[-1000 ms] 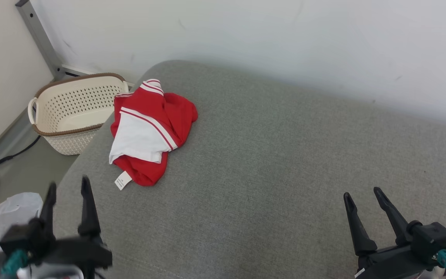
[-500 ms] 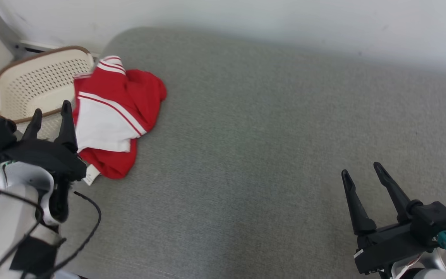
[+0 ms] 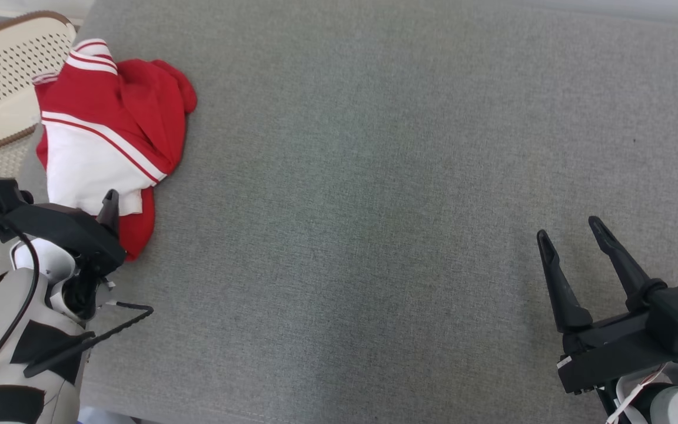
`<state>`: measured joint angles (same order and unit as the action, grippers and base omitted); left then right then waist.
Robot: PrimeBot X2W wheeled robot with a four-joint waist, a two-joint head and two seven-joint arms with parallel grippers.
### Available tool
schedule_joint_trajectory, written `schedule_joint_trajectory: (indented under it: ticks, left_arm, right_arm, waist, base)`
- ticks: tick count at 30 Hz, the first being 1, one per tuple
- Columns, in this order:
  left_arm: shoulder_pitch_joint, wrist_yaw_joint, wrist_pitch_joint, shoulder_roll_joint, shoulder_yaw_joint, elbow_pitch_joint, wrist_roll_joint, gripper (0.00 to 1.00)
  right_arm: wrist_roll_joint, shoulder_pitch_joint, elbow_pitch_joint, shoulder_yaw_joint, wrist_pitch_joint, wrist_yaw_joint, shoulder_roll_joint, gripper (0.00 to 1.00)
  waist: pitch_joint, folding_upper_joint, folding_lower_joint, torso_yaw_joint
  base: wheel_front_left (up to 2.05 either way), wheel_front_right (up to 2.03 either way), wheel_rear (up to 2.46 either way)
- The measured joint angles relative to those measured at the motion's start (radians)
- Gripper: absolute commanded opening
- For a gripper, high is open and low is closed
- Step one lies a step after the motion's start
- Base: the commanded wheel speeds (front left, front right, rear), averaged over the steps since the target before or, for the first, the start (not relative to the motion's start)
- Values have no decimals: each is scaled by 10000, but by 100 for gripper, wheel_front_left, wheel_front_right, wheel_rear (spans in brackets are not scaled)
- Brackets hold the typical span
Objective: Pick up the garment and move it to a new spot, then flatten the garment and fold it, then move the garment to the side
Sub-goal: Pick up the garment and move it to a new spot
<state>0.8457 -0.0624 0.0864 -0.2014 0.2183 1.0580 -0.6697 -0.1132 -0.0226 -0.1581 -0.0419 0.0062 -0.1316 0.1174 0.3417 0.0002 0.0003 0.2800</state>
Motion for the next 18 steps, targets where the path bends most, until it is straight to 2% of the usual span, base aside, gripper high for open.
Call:
schedule_joint_trajectory:
  ticks: [8, 9, 10, 11, 12, 14, 18]
  left_arm:
    - [559, -213, 738, 192, -29, 1432, -359, 100]
    - [612, -249, 742, 178, -31, 1507, -359, 84]
    - [636, -259, 711, 167, -33, 1574, -366, 49]
    - [648, -259, 639, 151, -25, 1630, -366, 18]
    - [660, -251, 481, 138, -17, 1664, -364, 0]
    - [686, -244, 272, 121, 59, 1749, -316, 0]
    - [865, 27, -930, -23, 151, 1733, -117, 0]
  right_arm:
    - [-65, -118, -125, 52, 127, 0, 148, 100]
    - [-81, -134, -136, 63, 128, 0, 150, 100]
    - [-82, -152, -144, 77, 128, 0, 153, 100]
    - [-90, -171, -144, 86, 130, 0, 155, 100]
    - [-100, -182, -146, 88, 130, 0, 159, 100]
    - [-130, -191, -146, 86, 127, 0, 165, 100]
    - [-174, -186, -123, 23, 117, 0, 165, 100]
  waist:
    - [390, 0, -2, -167]
    - [398, 0, -2, -190]
    - [403, 0, -2, -214]
    - [400, -1, -2, -238]
    - [399, 0, -2, -258]
    - [385, 0, -2, -285]
    - [328, 0, -1, -269]
  base:
    - [0, 0, 0]
    - [0, 0, 0]
    - [0, 0, 0]
    - [0, 0, 0]
    - [0, 0, 0]
    - [0, 0, 0]
    - [0, 0, 0]
